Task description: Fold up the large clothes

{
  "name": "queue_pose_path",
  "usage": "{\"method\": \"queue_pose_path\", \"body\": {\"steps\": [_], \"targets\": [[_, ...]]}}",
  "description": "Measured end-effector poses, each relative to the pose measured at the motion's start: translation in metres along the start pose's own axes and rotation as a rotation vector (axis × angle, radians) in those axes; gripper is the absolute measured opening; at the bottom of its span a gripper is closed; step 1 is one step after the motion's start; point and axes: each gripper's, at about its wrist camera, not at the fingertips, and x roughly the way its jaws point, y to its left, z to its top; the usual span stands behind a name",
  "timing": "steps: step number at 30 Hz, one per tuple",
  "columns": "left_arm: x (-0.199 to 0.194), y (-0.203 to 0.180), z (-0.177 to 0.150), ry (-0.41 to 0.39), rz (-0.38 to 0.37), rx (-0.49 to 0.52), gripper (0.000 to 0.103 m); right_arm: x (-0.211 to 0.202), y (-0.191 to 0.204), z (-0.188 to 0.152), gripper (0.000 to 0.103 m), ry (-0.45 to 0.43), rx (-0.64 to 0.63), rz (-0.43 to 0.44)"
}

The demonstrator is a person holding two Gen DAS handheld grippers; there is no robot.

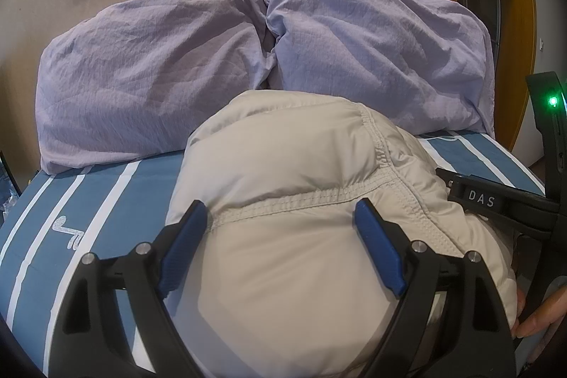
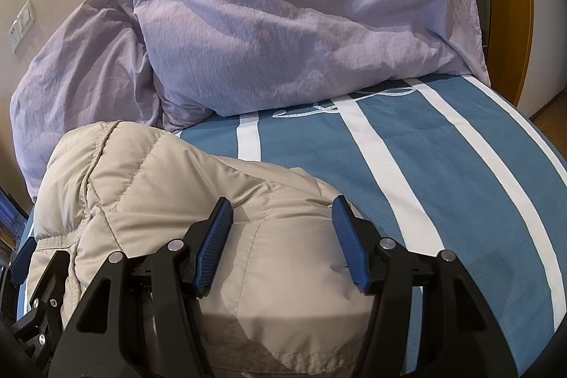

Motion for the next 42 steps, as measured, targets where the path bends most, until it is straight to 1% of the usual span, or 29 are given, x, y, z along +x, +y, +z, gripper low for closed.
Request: {"method": "queue_pose_path", "body": {"steps": [4,6,8,10,11,12,13,16,19,21,23,24,27,30,35,39,42], "targets": [[0.001,0.000,0.001,0.001,0.002,-0.001,0.085,0.002,0.002,0.000,0.060,0.002,-0.010,-0.015],[0.001,0.001,0.003,0.012,-0.003,-0.001,0.085,0.002,0.003,0.002,0.062,0.019,-0.018,-0.017],[-0.001,0.004,0.008,0.037,-0.015,0.001,0.086,-0.001,0.001,0.005,0.063,0.041,-0.024,0.003],[-0.010,0.015,0.012,0.070,-0.050,-0.002,0.087,-0.011,-0.008,0.008,0.064,0.061,-0.005,0.039],[-0.013,0.021,0.013,0.083,-0.064,-0.012,0.087,-0.016,-0.014,0.009,0.070,0.068,0.014,0.060],[-0.017,0.030,0.015,0.102,-0.084,-0.032,0.087,-0.021,-0.021,0.010,0.084,0.077,0.036,0.074],[-0.020,0.037,0.016,0.115,-0.095,-0.049,0.087,-0.027,-0.031,0.011,0.087,0.088,0.068,0.069],[-0.025,0.062,0.020,0.154,-0.125,-0.118,0.087,-0.035,-0.059,0.011,0.087,0.118,0.144,0.120],[-0.025,0.080,0.022,0.189,-0.154,-0.171,0.087,-0.035,-0.076,0.008,0.089,0.187,0.187,0.212],[-0.020,0.088,0.021,0.226,-0.180,-0.204,0.088,-0.031,-0.081,0.004,0.094,0.250,0.207,0.290],[-0.016,0.092,0.017,0.257,-0.204,-0.233,0.088,-0.027,-0.080,0.000,0.099,0.290,0.217,0.339],[-0.012,0.094,0.014,0.275,-0.218,-0.251,0.088,-0.025,-0.080,-0.002,0.100,0.307,0.220,0.361],[-0.006,0.099,0.009,0.291,-0.251,-0.292,0.091,-0.018,-0.078,-0.009,0.102,0.348,0.242,0.423],[0.003,0.104,0.004,0.316,-0.312,-0.353,0.094,-0.007,-0.074,-0.018,0.102,0.396,0.266,0.489],[0.021,0.112,-0.007,0.348,-0.402,-0.451,0.099,0.008,-0.069,-0.027,0.102,0.449,0.286,0.541],[0.035,0.116,-0.015,0.366,-0.471,-0.521,0.101,0.016,-0.065,-0.030,0.102,0.472,0.292,0.574],[0.041,0.116,-0.017,0.368,-0.498,-0.549,0.101,0.022,-0.062,-0.031,0.102,0.481,0.296,0.599]]}}
